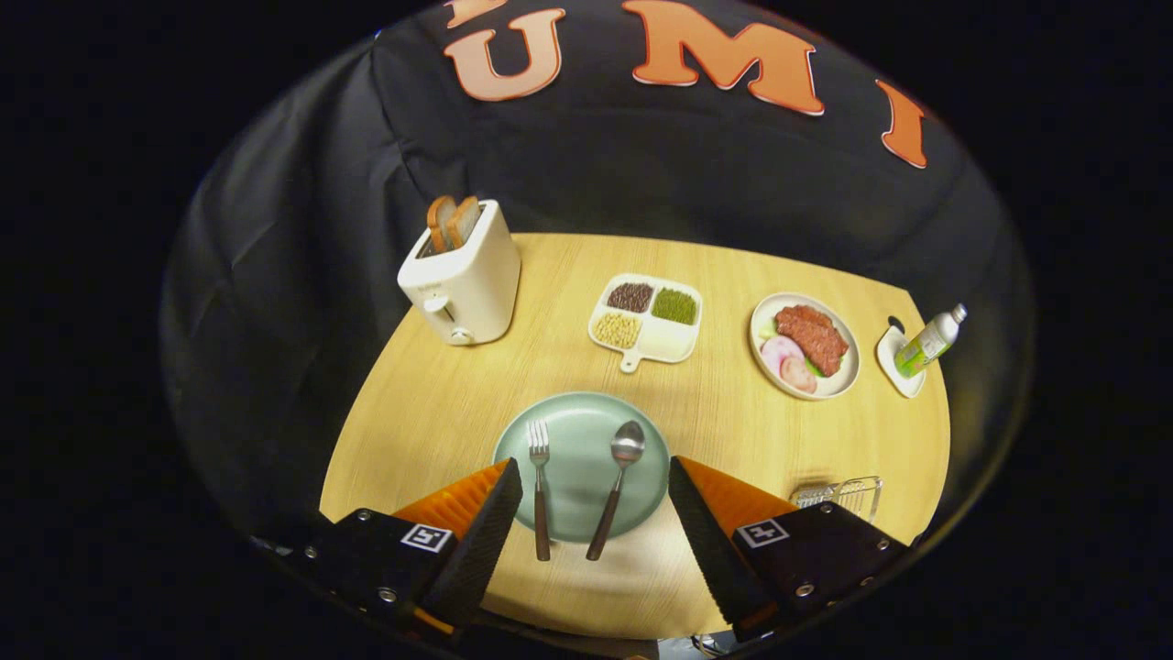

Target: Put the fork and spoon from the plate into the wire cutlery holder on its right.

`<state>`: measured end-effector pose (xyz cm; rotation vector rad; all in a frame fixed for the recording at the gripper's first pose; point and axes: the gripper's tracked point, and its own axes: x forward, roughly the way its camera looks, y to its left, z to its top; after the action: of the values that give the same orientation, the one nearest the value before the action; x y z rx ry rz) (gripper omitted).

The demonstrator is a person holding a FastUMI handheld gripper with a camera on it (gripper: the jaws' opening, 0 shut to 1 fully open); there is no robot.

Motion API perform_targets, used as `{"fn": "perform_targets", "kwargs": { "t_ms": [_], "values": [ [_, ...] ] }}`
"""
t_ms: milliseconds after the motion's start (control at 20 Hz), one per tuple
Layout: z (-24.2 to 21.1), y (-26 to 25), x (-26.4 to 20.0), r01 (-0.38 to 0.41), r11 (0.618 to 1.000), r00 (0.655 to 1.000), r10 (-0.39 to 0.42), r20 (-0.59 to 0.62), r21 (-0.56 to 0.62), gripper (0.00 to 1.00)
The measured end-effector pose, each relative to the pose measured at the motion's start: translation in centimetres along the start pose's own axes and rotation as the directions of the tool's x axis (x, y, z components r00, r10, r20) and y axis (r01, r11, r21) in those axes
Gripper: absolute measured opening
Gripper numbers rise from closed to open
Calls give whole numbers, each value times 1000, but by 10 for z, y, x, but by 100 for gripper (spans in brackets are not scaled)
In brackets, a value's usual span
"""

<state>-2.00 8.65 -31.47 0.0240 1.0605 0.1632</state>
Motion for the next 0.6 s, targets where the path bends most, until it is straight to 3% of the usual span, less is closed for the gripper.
{"fn": "perform_targets", "kwargs": {
  "t_ms": [200,600],
  "values": [
    [-18,2,26,-33,999,992,33,-123,6,92],
    [-66,-11,86,22,1000,940,-24,-340,-9,80]
  ]
}}
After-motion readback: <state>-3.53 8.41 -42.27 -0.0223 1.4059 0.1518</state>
